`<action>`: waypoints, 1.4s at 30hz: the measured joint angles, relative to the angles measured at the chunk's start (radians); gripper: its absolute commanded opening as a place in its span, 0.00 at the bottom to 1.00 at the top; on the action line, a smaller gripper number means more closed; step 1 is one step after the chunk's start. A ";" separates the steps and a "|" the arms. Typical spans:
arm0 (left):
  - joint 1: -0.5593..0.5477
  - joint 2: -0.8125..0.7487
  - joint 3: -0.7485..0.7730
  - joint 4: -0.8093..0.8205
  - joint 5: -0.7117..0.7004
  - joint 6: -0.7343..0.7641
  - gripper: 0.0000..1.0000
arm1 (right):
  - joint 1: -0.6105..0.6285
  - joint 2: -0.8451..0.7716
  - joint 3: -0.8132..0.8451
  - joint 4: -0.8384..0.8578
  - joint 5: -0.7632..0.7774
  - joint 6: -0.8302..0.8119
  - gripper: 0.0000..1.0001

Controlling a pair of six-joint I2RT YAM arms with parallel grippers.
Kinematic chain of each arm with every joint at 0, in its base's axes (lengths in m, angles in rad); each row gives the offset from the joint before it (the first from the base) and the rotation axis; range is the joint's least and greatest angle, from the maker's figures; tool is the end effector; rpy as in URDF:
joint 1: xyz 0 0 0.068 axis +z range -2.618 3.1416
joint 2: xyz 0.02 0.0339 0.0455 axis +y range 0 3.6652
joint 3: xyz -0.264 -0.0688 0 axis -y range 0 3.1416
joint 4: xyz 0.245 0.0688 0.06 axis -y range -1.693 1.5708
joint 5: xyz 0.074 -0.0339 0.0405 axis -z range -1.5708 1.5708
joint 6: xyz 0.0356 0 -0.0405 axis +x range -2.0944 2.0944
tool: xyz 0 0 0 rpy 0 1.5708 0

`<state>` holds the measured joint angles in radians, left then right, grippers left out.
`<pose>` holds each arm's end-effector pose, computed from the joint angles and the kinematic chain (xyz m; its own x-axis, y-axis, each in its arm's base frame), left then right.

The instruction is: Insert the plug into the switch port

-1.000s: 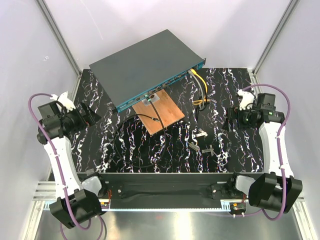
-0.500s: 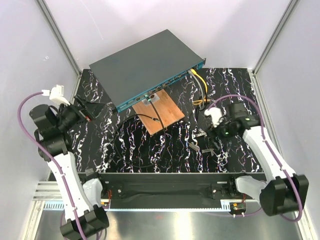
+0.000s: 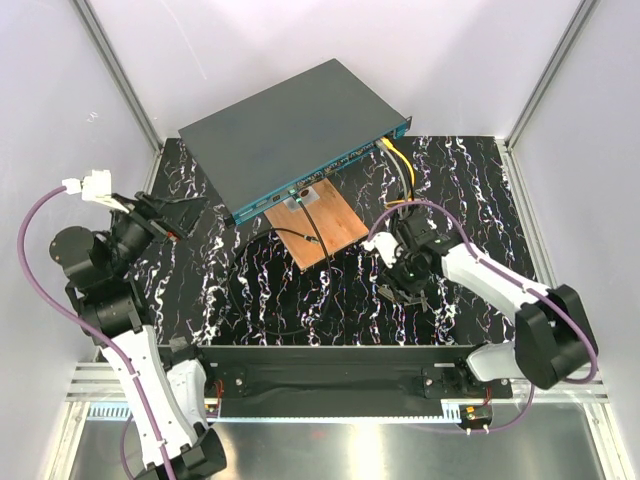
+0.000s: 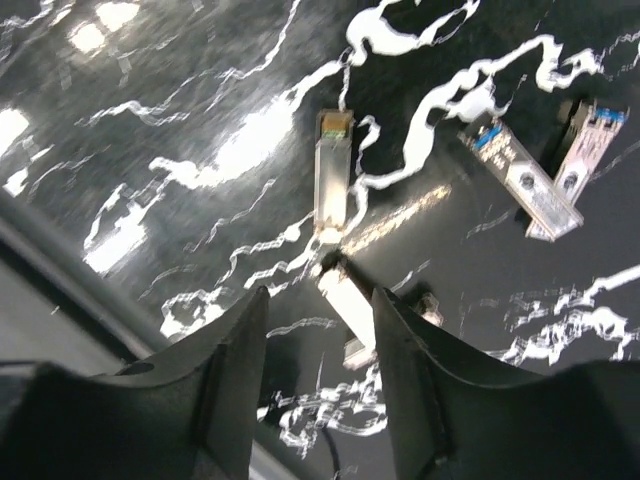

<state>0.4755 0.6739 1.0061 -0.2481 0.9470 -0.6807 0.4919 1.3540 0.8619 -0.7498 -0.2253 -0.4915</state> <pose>0.1201 0.0293 0.4228 -0.2262 -0.5300 -0.8173 0.3980 0.7155 -0.5741 0.2101 0.1216 0.2056 -0.4882 -0.7835 -0.3845 -0.8556 0.5165 0.0340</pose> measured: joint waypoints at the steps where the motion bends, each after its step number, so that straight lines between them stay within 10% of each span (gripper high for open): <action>1: 0.000 -0.007 0.000 0.014 0.000 -0.003 0.99 | 0.002 0.010 -0.006 0.016 0.003 0.002 0.52; 18: 0.000 -0.018 0.000 0.085 0.000 -0.002 0.99 | 0.054 0.166 -0.060 0.209 0.070 0.011 0.47; 26: 0.000 -0.018 0.000 0.085 0.000 0.026 0.99 | 0.081 0.173 -0.059 0.235 0.076 0.009 0.00; 42: -0.115 0.066 0.167 -0.058 0.078 0.219 0.98 | 0.083 -0.140 0.245 -0.065 -0.088 0.054 0.00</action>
<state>0.3603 0.7399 1.1728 -0.3061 1.0252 -0.4618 0.5751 1.2137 1.1072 -0.8150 -0.3130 -0.4377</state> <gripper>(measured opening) 0.986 0.197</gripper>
